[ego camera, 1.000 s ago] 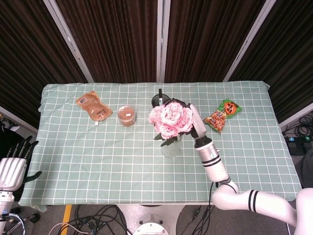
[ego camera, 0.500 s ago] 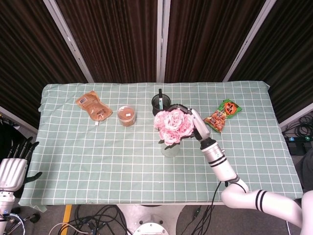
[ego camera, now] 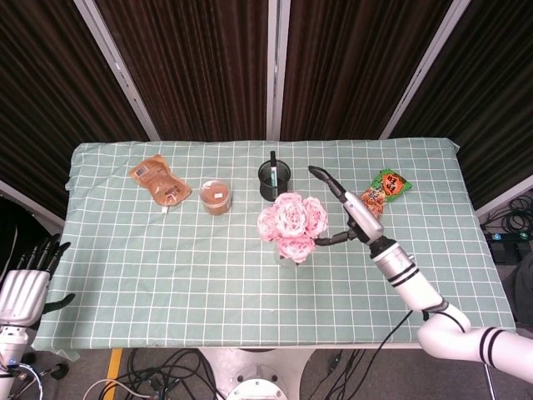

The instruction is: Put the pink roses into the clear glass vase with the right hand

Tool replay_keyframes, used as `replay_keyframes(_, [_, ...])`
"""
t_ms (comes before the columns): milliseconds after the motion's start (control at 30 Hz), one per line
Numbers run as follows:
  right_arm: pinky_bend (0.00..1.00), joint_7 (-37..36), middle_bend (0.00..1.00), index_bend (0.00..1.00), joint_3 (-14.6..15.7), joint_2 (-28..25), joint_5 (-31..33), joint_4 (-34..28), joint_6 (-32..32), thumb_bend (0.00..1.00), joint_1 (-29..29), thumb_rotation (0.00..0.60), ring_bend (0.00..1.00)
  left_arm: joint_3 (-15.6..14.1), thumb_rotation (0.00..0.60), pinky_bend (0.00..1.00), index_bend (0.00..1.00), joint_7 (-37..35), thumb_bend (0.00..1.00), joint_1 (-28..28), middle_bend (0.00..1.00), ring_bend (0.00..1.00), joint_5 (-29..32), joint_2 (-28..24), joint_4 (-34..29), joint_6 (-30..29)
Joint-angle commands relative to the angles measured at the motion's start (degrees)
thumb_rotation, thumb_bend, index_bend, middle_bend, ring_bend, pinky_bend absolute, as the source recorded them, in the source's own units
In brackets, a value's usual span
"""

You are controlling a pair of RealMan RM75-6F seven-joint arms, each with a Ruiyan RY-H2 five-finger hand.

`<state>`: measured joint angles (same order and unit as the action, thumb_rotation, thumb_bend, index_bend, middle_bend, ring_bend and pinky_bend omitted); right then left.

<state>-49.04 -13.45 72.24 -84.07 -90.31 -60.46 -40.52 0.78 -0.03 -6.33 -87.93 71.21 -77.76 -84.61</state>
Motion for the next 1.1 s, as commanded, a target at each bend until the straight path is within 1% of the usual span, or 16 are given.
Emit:
replay_keyframes(33, [0.0, 3.74, 0.0, 0.0, 2.63, -5.97, -0.57, -2.01, 1.16, 0.0, 2.38, 0.6, 0.0, -0.01, 0.6, 0.12, 0.11, 0.29, 0.0, -0.09, 0.0, 0.0, -0.16, -0.02, -0.21, 0.01])
replay_keyframes(133, [0.0, 9.33, 0.0, 0.0, 4.51, -8.98, -1.17, -2.17, 0.37, 0.0, 4.32, 0.6, 0.0, 0.03, 0.6, 0.12, 0.11, 0.88, 0.0, -0.22, 0.0, 0.0, -0.36, -0.12, -0.69, -0.07])
replay_keyframes(233, [0.0, 19.31, 0.0, 0.0, 7.08, -10.97, -1.89, -1.15, -1.34, 0.0, 6.97, 0.6, 0.0, 0.13, 0.6, 0.12, 0.11, 1.57, 0.0, -0.44, 0.0, 0.0, -0.5, -0.19, -1.35, 0.0])
replay_keyframes(267, [0.0, 23.68, 0.0, 0.0, 7.85, -10.74, -1.91, -0.32, -3.18, 0.0, 8.48, 0.6, 0.0, 0.12, 0.6, 0.12, 0.11, 1.91, 0.0, -0.53, 0.0, 0.0, -0.56, -0.21, -1.6, 0.08])
replay_keyframes(300, [0.0, 26.45, 0.0, 0.0, 8.39, -10.41, -1.83, 0.23, -4.62, 0.0, 9.69, 0.6, 0.0, 0.09, 0.6, 0.12, 0.11, 2.2, 0.0, -0.6, 0.0, 0.0, -0.61, -0.23, -1.8, 0.19])
replay_keyframes(433, [0.0, 33.82, 0.0, 0.0, 9.92, -8.66, -1.01, 2.51, -11.23, 0.0, 15.03, 0.6, 0.0, 0.02, 0.6, 0.12, 0.11, 3.59, 0.0, -0.83, 0.0, 0.0, -0.95, -0.35, -2.87, 0.27])
replay_keyframes(567, [0.0, 43.05, 0.0, 0.0, 10.96, -6.51, 0.52, 6.17, -17.75, 0.0, 20.44, 0.6, 0.0, 0.16, 0.6, 0.12, 0.11, 4.55, 0.0, -1.11, 0.0, 0.0, -1.05, -0.46, -3.83, 0.36])
replay_keyframes(667, [0.0, 49.61, 0.0, 0.0, 11.79, -5.63, 2.44, 7.07, -20.52, 0.0, 23.84, 0.6, 0.0, 0.11, 0.6, 0.12, 0.11, 4.55, 0.0, -1.3, 0.0, 0.0, -1.43, -0.66, -4.49, 0.33])
replay_keyframes(767, [0.0, 52.52, 0.0, 0.0, 12.67, -4.32, 2.09, 8.87, -23.73, 0.0, 26.7, 0.6, 0.0, 0.14, 0.6, 0.12, 0.11, 3.95, 0.0, -1.43, 0.0, 0.0, -1.72, -0.99, -5.33, 0.2])
replay_keyframes(833, [0.0, 52.76, 0.0, 0.0, 13.34, -3.48, 1.46, 10.19, -25.29, 0.0, 28.27, 0.6, 0.0, 0.28, 0.6, 0.12, 0.11, 3.69, 0.0, -1.51, 0.0, 0.0, -1.96, -1.2, -5.67, -0.12])
replay_keyframes(933, [0.0, 51.53, 0.0, 0.0, 14.28, -2.46, 0.93, 11.56, -27.04, 0.0, 30.69, 0.6, 0.0, 0.45, 0.6, 0.12, 0.11, 3.58, 0.0, -1.57, 0.0, 0.0, -2.34, -1.35, -5.73, -0.69])
replay_keyframes(1100, [0.0, 48.8, 0.0, 0.0, 16.03, -2.63, 0.09, 11.59, -26.96, 0.0, 33.34, 0.6, 0.0, 0.64, 0.6, 0.12, 0.11, 3.25, 0.0, -1.46, 0.0, 0.0, -2.6, -1.17, -5.48, -1.51])
